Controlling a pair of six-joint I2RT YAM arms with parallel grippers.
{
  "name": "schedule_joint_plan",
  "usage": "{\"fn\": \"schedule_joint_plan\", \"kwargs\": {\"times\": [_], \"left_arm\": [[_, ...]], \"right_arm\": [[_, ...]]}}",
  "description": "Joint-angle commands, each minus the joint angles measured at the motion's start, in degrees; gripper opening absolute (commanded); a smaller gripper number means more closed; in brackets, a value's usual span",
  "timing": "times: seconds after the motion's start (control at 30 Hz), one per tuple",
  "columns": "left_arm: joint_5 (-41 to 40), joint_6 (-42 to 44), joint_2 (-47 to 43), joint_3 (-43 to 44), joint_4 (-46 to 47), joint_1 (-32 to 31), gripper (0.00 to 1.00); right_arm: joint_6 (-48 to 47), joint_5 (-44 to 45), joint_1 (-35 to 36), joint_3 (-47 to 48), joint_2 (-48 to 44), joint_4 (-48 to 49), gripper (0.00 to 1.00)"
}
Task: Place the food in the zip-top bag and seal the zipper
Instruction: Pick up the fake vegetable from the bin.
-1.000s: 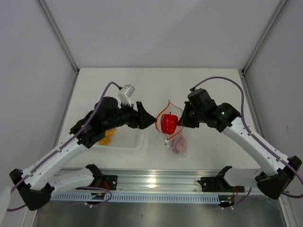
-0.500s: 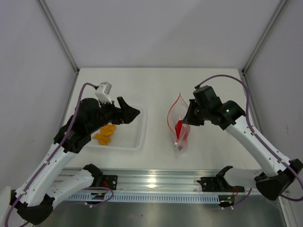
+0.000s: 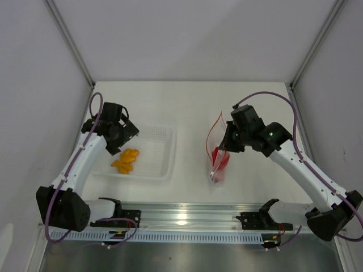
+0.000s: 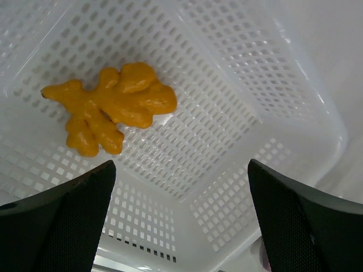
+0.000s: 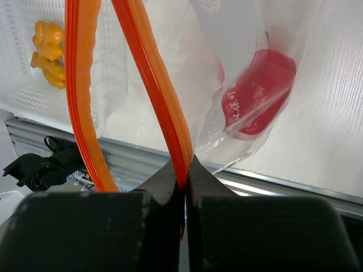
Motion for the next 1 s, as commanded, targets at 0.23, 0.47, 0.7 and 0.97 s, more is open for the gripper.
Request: {"fn": "schedule_joint_plan", "kwargs": {"times": [0.23,0.47,0.7,0.97], "left_arm": [[-0.59,-17.65,2.95,-4.15,-5.88,5.43,0.99],[7.23,-29.67,-0.12,-13.28,1.41,6.05,0.99],[2.41,-34.62,1.97,-13.82,2.21,4.73,0.99],[4.33,-36.82,8.57,-11.63,4.13,4.73,0.99]], "right_arm": [[-1.40,-0.43,0.14,-3.06,-1.27,3.11,0.00],[-1.23,-1.13,0.40,-4.21,-0.75,4.52,0.00],[-1.14,-1.31,0.49,-4.82,-0.83,5.05,0.00],[-1.05,-1.05,0.58,-5.35,-1.01,5.05,0.00]]}}
